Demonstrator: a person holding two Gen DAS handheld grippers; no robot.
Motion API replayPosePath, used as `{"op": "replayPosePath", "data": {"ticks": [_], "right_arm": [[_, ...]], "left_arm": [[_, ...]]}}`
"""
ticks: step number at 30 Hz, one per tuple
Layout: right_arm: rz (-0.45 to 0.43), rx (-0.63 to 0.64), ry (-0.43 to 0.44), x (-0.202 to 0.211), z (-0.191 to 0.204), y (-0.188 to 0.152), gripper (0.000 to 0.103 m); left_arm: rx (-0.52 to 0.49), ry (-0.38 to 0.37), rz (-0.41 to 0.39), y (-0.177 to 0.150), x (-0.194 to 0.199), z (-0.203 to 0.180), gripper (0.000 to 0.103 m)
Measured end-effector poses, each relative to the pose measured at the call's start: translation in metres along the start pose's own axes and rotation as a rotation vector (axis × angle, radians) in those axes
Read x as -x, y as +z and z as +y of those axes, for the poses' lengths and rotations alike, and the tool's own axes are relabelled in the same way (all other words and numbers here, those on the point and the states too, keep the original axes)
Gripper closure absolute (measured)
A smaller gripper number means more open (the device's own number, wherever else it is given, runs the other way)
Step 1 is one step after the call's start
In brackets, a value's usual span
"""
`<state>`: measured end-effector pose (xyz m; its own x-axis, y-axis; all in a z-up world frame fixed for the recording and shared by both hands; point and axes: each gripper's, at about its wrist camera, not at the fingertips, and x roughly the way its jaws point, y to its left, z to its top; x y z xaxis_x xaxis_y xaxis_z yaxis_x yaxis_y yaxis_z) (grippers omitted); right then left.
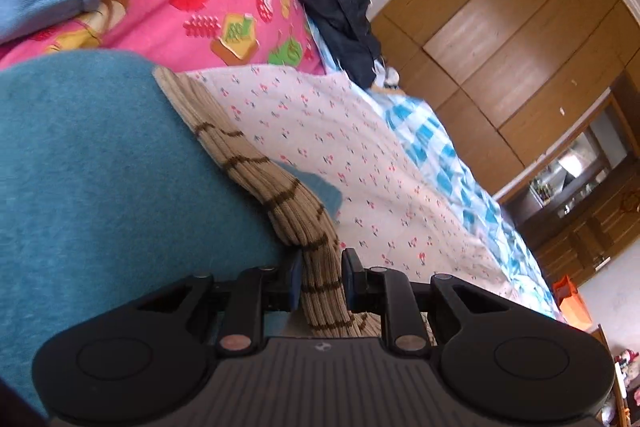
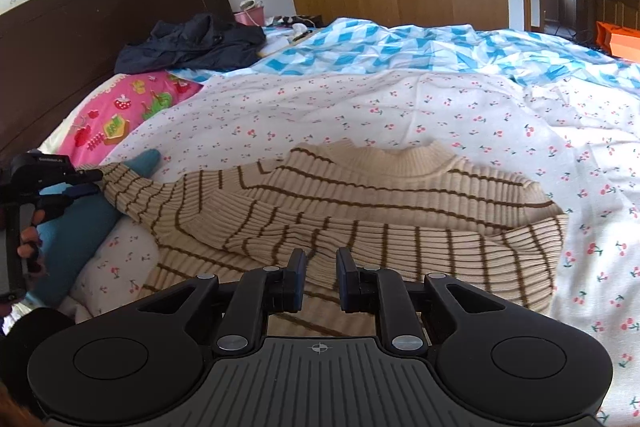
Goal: Fold small clothes
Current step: 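Grasp the other sleeve cuff with the left gripper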
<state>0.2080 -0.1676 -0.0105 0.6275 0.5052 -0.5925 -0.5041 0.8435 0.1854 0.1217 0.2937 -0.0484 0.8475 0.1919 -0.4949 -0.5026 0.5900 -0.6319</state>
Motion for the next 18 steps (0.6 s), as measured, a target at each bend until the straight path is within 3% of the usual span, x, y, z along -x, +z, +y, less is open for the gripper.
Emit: {"op": "replayPosePath", "data": {"ticks": [3, 7, 11, 18], "right_arm": [[0.011, -0.001, 0.012, -0.005, 0.005, 0.001, 0.086], [0.012, -0.005, 0.024, -0.008, 0.01, 0.003, 0.086], [0.015, -0.016, 0.043, -0.009, 0.013, 0.003, 0.086], [0.011, -0.046, 0.074, -0.012, 0.012, 0.004, 0.085]], "left_arm": [[0.042, 0.008, -0.052, 0.005, 0.005, 0.007, 0.075], [0.084, 0.015, -0.059, 0.011, 0.001, 0.01, 0.07], [0.081, 0.006, -0.081, 0.011, -0.003, 0.007, 0.058], [0.082, 0.022, -0.1, 0.009, 0.002, 0.007, 0.056]]}}
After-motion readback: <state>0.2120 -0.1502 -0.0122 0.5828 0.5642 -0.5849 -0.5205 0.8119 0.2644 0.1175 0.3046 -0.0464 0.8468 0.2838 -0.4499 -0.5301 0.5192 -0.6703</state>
